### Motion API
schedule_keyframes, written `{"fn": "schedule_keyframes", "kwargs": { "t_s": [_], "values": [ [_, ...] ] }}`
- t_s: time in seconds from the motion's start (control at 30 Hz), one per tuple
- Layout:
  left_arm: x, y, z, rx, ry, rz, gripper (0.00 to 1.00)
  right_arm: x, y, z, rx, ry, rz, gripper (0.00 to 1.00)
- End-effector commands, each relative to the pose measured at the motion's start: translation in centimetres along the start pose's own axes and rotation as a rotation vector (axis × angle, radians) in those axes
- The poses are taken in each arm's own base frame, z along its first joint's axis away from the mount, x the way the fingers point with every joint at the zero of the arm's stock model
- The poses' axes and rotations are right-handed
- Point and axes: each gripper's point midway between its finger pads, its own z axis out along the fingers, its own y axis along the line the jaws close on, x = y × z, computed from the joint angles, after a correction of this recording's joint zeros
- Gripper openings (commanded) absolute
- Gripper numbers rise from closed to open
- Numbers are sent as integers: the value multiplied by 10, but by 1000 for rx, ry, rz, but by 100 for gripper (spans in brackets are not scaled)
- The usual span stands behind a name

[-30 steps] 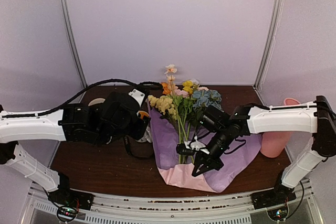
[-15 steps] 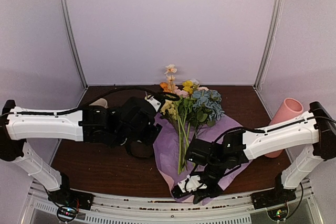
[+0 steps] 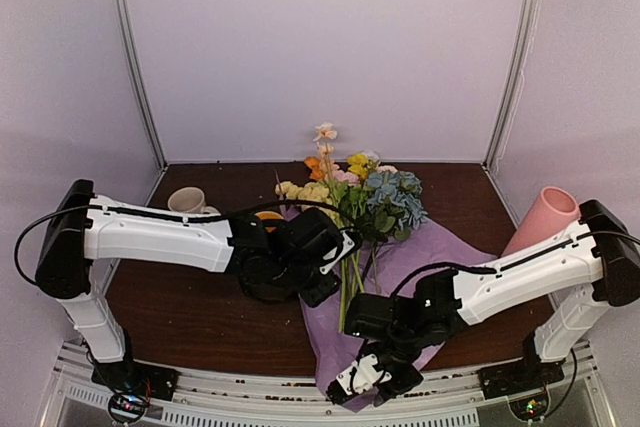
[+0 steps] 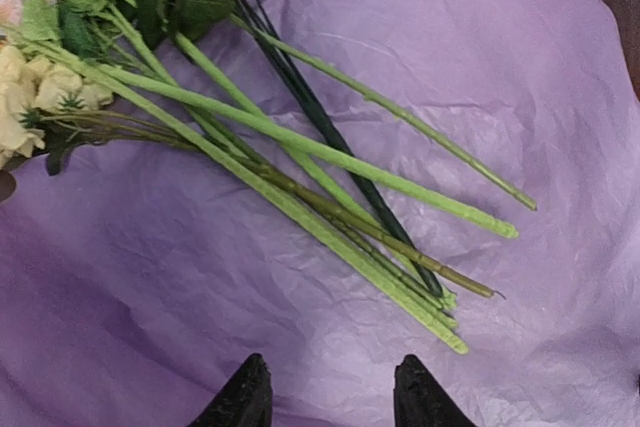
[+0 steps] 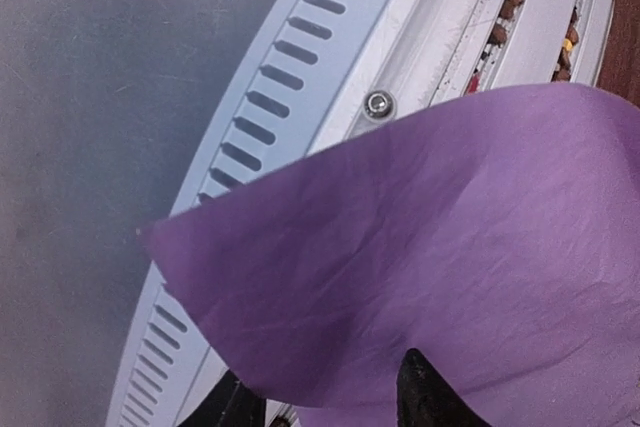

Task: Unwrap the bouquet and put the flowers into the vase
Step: Unfold the quarter folded wrapping paper into folded wrapping paper.

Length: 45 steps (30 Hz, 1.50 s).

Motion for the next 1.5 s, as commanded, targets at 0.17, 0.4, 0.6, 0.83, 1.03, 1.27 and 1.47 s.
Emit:
{"fn": "schedule_keyframes", "kwargs": {
  "t_s": [0.17, 0.4, 0.6, 0.83, 1.03, 1.27, 1.47],
  "values": [
    [46, -35, 0, 167, 167, 92, 41, 40, 12, -61, 121, 36, -98, 52],
    [99, -45, 0, 146, 292, 116, 37, 63, -36, -109, 277, -150, 170, 50],
    [119, -47, -5, 138, 331, 104, 37, 83, -93, -154, 398, -336, 428, 47],
    [43, -40, -35, 87, 162, 120, 45, 114, -134, -181, 504, -390, 642, 45],
    [-36, -19, -49, -7, 16, 55, 51, 137, -147, -190, 616, -385, 706, 45],
    [-84, 23, -23, -56, -42, -167, 50, 153, -153, -205, 733, -362, 727, 46],
    [-94, 56, 10, -97, -59, -392, 43, 157, -153, -204, 742, -338, 718, 46]
  ]
}}
